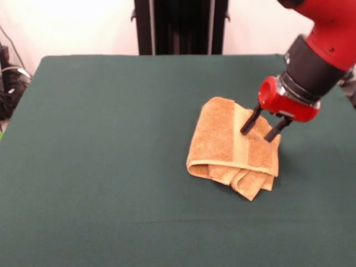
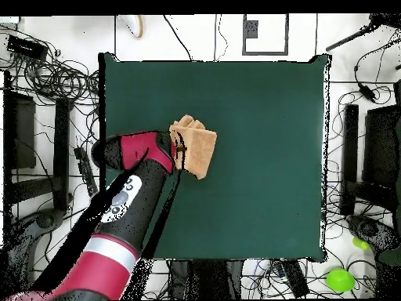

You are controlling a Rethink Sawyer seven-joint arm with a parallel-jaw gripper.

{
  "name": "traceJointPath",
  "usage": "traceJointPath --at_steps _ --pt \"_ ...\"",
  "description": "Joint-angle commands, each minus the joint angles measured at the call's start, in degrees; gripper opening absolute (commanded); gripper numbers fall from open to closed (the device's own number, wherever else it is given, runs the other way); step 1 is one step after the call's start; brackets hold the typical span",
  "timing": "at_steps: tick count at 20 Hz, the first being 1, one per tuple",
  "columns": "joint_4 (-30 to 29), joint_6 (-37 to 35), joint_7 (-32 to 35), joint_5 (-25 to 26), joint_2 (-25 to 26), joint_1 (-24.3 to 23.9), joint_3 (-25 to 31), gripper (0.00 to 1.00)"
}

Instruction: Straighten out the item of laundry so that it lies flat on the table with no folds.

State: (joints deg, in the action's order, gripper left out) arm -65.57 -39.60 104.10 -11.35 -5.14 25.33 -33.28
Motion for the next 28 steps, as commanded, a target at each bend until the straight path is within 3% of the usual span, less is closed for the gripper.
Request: traceJointPath --at_steps 1,5,12,17,24,28 --pt "14.33 -5.3 24.56 -3.92 11.55 2.16 -4.19 1.0" --pt "18.22 -6.15 28.17 -4.45 15.26 2.37 -6.13 1.0" --pt "22.29 -10.33 32.29 -6.01 16.42 2.28 -5.91 1.0" --pt "25.12 -14.79 33.02 -6.29 16.57 2.1 -6.01 1.0" --pt "27.34 -14.22 33.07 -3.54 19.44 2.43 -8.2 1.0" --pt "26.84 -14.67 33.89 -5.18 18.27 2.19 -6.82 1.0"
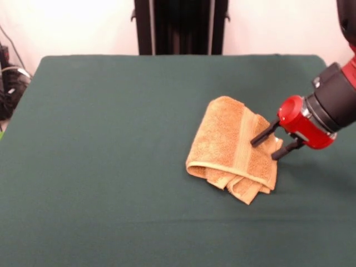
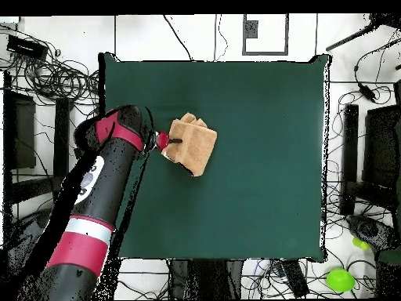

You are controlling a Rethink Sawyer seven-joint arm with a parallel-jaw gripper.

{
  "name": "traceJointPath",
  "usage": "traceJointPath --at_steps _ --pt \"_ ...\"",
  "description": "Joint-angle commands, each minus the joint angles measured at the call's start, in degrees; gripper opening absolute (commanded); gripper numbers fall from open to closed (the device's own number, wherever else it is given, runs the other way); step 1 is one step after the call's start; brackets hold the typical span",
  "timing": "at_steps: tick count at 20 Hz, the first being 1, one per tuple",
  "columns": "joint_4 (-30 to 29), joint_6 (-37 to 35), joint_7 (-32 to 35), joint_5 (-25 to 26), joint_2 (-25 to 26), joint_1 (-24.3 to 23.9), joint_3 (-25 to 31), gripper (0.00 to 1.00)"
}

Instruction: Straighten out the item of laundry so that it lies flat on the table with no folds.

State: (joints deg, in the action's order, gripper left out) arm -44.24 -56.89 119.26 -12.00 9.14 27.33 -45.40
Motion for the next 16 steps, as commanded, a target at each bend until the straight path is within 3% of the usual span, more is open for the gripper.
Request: traceJointPath --at_steps 1,16 --pt "5.91 1.73 18.04 -4.69 3.71 0.08 5.46 1.0" --pt "9.14 -1.83 19.17 -6.21 3.79 -0.66 5.57 1.0"
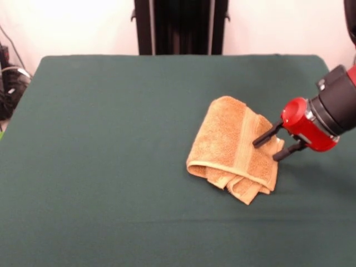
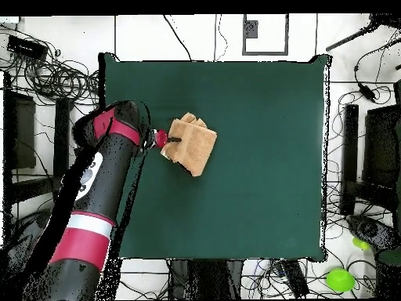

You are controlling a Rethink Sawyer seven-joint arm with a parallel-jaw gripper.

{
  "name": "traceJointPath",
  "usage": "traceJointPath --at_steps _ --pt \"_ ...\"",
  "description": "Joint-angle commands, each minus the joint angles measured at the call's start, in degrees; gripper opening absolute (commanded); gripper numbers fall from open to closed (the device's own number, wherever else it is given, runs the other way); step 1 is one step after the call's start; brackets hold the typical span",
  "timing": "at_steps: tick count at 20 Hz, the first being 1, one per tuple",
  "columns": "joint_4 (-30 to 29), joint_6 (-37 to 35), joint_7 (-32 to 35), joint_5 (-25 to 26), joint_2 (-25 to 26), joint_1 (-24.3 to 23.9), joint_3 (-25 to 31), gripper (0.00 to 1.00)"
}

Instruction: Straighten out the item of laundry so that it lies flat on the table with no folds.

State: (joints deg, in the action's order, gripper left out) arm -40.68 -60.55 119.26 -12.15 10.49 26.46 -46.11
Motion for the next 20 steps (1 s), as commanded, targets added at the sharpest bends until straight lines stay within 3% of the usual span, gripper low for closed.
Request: traceJointPath --at_steps 1,6,20 --pt "5.73 1.45 19.02 -6.17 2.36 0.18 6.35 1.0" --pt "5.78 0.85 19.3 -6.85 1.87 0.19 6.61 1.0" --pt "-1.78 4.92 13.02 -9.19 -4.94 0.28 11.3 1.0"
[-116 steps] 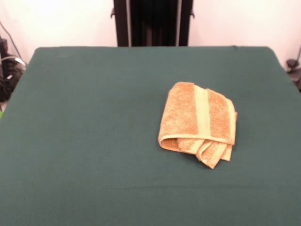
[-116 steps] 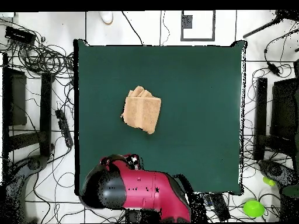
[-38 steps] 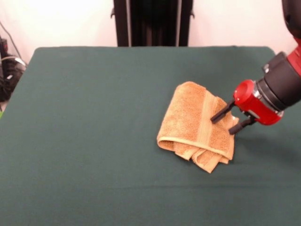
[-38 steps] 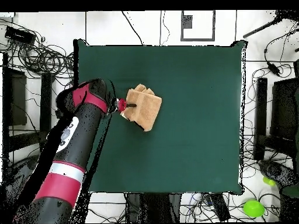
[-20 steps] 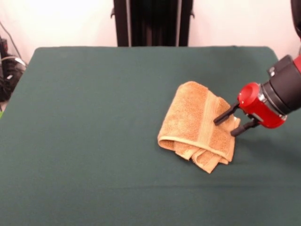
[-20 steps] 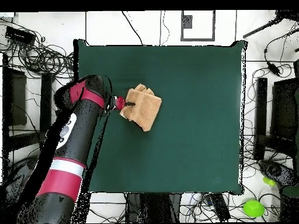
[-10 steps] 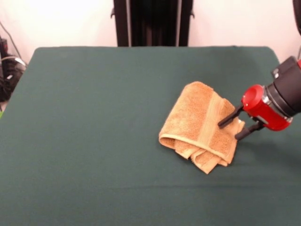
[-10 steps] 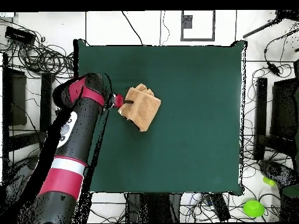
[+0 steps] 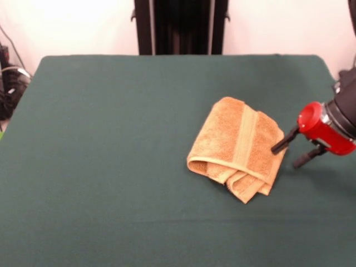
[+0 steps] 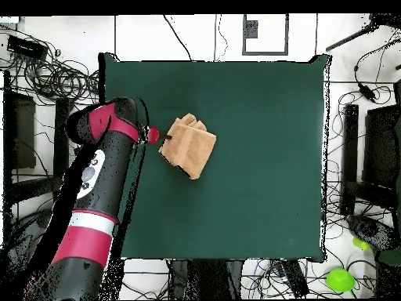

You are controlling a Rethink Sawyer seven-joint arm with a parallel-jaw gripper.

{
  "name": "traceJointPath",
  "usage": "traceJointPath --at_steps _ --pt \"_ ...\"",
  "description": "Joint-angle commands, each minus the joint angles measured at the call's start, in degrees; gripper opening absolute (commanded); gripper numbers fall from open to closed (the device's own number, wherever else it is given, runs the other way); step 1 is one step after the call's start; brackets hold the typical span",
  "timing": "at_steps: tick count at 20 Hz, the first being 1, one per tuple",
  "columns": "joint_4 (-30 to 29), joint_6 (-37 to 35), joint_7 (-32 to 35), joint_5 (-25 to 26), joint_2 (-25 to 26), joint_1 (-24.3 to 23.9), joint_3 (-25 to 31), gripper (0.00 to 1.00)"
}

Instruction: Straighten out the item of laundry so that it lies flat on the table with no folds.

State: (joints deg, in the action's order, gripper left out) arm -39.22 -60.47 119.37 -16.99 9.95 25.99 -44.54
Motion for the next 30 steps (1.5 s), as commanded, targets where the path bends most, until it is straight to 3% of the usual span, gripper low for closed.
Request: traceJointPath --at_steps 1,19,30 --pt "-3.03 4.91 12.68 -3.92 -4.13 0.7 9.44 1.0" --pt "0.21 5.19 10.98 2.69 2.63 1.54 2.32 1.0" --pt "-1.64 6.89 10.52 5.47 2.96 1.75 2.69 1.0"
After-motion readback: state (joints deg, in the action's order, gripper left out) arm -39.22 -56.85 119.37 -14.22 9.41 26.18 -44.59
